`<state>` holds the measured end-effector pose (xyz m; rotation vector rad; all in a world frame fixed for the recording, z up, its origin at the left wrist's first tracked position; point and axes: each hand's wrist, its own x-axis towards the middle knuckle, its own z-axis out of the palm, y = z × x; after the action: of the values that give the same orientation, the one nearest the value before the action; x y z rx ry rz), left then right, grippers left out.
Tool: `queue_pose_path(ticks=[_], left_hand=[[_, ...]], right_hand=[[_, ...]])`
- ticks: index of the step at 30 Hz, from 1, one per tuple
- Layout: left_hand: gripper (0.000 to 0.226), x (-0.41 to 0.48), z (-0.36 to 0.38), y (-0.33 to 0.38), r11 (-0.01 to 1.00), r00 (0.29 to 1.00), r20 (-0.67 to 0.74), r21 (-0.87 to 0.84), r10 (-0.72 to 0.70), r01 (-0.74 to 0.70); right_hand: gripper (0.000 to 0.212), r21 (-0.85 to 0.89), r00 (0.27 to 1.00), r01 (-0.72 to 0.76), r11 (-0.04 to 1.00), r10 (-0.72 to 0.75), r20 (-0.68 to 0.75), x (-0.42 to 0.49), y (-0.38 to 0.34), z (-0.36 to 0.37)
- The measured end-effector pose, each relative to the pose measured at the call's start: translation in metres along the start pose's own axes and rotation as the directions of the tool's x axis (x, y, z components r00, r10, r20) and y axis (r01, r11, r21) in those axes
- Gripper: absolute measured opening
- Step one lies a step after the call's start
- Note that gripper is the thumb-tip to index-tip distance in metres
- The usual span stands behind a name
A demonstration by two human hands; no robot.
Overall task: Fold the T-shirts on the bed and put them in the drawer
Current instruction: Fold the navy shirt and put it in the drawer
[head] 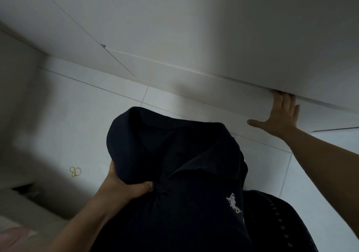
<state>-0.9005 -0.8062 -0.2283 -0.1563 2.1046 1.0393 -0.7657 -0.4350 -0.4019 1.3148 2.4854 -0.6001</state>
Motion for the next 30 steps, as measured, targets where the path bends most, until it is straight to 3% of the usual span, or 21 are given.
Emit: queue_pose_path(ticks=[3,5,13,22,30], left_hand=[[0.087,-0.007,-0.003,-0.003,1.0,1.0,0.009,-0.002,-0.017,0.017],[0.092,-0.012,-0.006,-0.007,1.0,1.0,0.016,0.009,-0.022,0.022],[0.074,-0.033,-0.016,-0.028,0.998,1.0,-0.014,-0.063,-0.024,0.023],[0.1,-0.061,-0.033,-0.058,0.998,0.979,-0.193,-0.036,-0.063,0.057],[0.086,-0.077,-0.028,-0.081,0.996,0.977,-0.206,0.041,-0.063,0.073]], right_hand=[[0.129,-0.061,0.998,-0.013,0.998,0.016,0.057,0.009,0.001,-0.004],[0.126,-0.012,0.998,-0.024,1.0,0.025,0.051,0.015,0.003,-0.005],[0.104,0.093,0.999,0.011,0.996,-0.015,0.046,0.007,-0.001,-0.025],[0.1,0.153,0.985,0.096,0.983,-0.116,0.127,-0.095,0.02,0.022],[0.094,0.289,0.973,0.077,0.954,-0.134,0.185,-0.18,0.023,0.055]])
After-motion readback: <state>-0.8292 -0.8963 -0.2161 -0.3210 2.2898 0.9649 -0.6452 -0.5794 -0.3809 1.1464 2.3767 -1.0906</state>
